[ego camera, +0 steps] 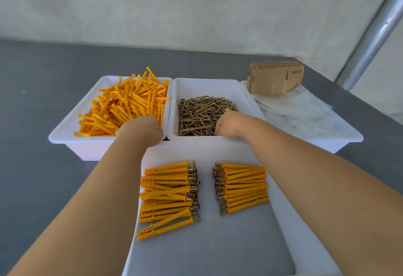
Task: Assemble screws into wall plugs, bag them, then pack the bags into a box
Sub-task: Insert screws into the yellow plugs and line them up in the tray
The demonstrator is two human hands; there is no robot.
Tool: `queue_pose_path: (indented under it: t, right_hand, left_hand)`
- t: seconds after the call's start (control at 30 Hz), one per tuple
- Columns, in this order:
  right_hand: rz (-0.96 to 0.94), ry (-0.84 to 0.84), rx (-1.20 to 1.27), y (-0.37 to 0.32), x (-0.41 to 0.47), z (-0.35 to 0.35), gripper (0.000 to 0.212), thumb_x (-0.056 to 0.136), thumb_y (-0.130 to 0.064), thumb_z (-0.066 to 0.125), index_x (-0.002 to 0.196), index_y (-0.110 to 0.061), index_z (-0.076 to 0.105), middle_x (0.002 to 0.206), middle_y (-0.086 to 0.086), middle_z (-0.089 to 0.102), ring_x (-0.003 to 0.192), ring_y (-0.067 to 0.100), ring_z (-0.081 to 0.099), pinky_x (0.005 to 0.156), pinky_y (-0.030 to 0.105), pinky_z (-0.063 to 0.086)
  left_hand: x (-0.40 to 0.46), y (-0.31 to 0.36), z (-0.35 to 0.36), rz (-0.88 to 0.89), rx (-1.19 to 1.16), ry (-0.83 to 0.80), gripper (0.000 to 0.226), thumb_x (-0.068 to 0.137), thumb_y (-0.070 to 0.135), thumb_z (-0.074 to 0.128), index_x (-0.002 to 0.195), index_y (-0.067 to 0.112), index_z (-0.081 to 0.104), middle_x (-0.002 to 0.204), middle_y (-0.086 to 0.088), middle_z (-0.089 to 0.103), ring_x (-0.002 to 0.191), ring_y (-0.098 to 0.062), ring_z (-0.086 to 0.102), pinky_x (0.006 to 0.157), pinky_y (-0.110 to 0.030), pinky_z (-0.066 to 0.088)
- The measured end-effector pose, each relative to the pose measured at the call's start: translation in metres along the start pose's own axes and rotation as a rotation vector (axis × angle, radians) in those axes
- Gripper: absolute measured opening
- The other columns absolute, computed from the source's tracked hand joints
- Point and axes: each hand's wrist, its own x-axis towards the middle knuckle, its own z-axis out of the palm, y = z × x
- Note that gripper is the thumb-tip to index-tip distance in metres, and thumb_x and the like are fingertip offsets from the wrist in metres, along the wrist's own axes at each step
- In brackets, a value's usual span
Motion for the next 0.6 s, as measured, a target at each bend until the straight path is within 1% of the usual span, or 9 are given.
queue_pose_path:
  t: [0.03, 0.1, 0.17, 0.23, 0.3, 0.37, 0.43, 0.5, 0.6]
  right_hand:
    - [-0.031, 0.066, 0.069, 0.003, 0.001, 0.003, 0.024, 0.091, -0.020, 0.064, 0.113, -0.010, 0.070, 0.119, 0.010, 0.067, 0.114, 0.027, 0.061, 0.094, 0.034, 0.050]
    - [-0.085, 0.209, 0.242, 0.009, 0.001, 0.010, 0.002, 0.087, -0.017, 0.072, 0.086, -0.018, 0.071, 0.099, 0.000, 0.069, 0.101, 0.022, 0.064, 0.085, 0.029, 0.048]
    - [-0.148, 0.371, 0.399, 0.014, -0.005, 0.015, 0.019, 0.086, -0.016, 0.073, 0.073, -0.026, 0.065, 0.080, -0.014, 0.062, 0.085, 0.011, 0.060, 0.077, 0.025, 0.045]
    - [-0.185, 0.517, 0.530, 0.015, -0.013, 0.016, 0.016, 0.088, -0.016, 0.071, 0.078, -0.027, 0.066, 0.076, -0.017, 0.060, 0.078, 0.006, 0.059, 0.072, 0.022, 0.046]
    - [-0.196, 0.614, 0.657, 0.014, -0.023, 0.013, 0.011, 0.090, -0.014, 0.068, 0.089, -0.025, 0.068, 0.081, -0.011, 0.067, 0.082, 0.008, 0.064, 0.073, 0.022, 0.049]
    - [-0.210, 0.634, 0.798, 0.014, -0.036, 0.008, 0.019, 0.092, -0.009, 0.063, 0.101, -0.025, 0.064, 0.084, -0.007, 0.073, 0.082, 0.009, 0.070, 0.075, 0.027, 0.056]
    - [-0.239, 0.657, 0.901, 0.013, -0.049, 0.007, 0.025, 0.094, -0.007, 0.059, 0.107, -0.028, 0.058, 0.083, -0.007, 0.075, 0.076, 0.003, 0.071, 0.069, 0.028, 0.058]
    - [-0.262, 0.723, 0.992, 0.010, -0.061, 0.008, 0.023, 0.093, -0.007, 0.061, 0.103, -0.028, 0.059, 0.083, -0.006, 0.076, 0.073, 0.002, 0.071, 0.067, 0.026, 0.057]
    - [-0.272, 0.839, 1.155, 0.009, -0.071, 0.013, 0.019, 0.091, -0.006, 0.063, 0.099, -0.024, 0.063, 0.083, -0.003, 0.076, 0.074, 0.007, 0.073, 0.076, 0.031, 0.056]
  left_hand:
    - [0.000, 0.000, 0.000, 0.000, -0.005, -0.007, 0.031, 0.101, 0.015, 0.035, 0.119, 0.009, 0.060, 0.123, -0.011, 0.058, 0.114, -0.032, 0.052, 0.101, -0.045, 0.044]
    - [0.000, 0.001, 0.000, -0.002, -0.026, 0.032, 0.026, 0.100, 0.014, 0.038, 0.107, 0.007, 0.062, 0.112, -0.012, 0.061, 0.102, -0.029, 0.055, 0.088, -0.040, 0.046]
    - [-0.003, 0.003, 0.001, -0.047, -0.083, 0.149, 0.021, 0.098, 0.016, 0.045, 0.096, 0.006, 0.064, 0.092, -0.010, 0.061, 0.084, -0.026, 0.055, 0.072, -0.036, 0.045]
    - [-0.006, 0.002, 0.002, -0.087, -0.206, 0.317, 0.017, 0.094, 0.014, 0.054, 0.095, 0.008, 0.069, 0.085, -0.009, 0.063, 0.077, -0.025, 0.056, 0.064, -0.035, 0.044]
    - [-0.008, -0.001, 0.002, -0.066, -0.380, 0.505, 0.019, 0.089, 0.006, 0.058, 0.099, 0.013, 0.073, 0.096, -0.009, 0.069, 0.089, -0.029, 0.061, 0.066, -0.035, 0.045]
    - [-0.008, -0.004, 0.000, -0.036, -0.513, 0.658, 0.025, 0.085, -0.001, 0.059, 0.100, 0.013, 0.072, 0.101, -0.010, 0.070, 0.093, -0.029, 0.062, 0.066, -0.032, 0.041]
    - [-0.007, -0.004, -0.001, -0.027, -0.550, 0.710, 0.027, 0.081, -0.004, 0.061, 0.100, 0.011, 0.071, 0.101, -0.011, 0.067, 0.088, -0.026, 0.060, 0.062, -0.028, 0.036]
    - [-0.006, -0.002, 0.001, -0.047, -0.592, 0.705, 0.033, 0.078, -0.006, 0.062, 0.105, 0.011, 0.069, 0.105, -0.013, 0.065, 0.088, -0.025, 0.058, 0.058, -0.024, 0.031]
    - [-0.007, -0.002, 0.000, -0.053, -0.704, 0.727, 0.058, 0.076, -0.007, 0.062, 0.127, 0.017, 0.055, 0.118, -0.011, 0.060, 0.092, -0.022, 0.056, 0.065, -0.029, 0.041]
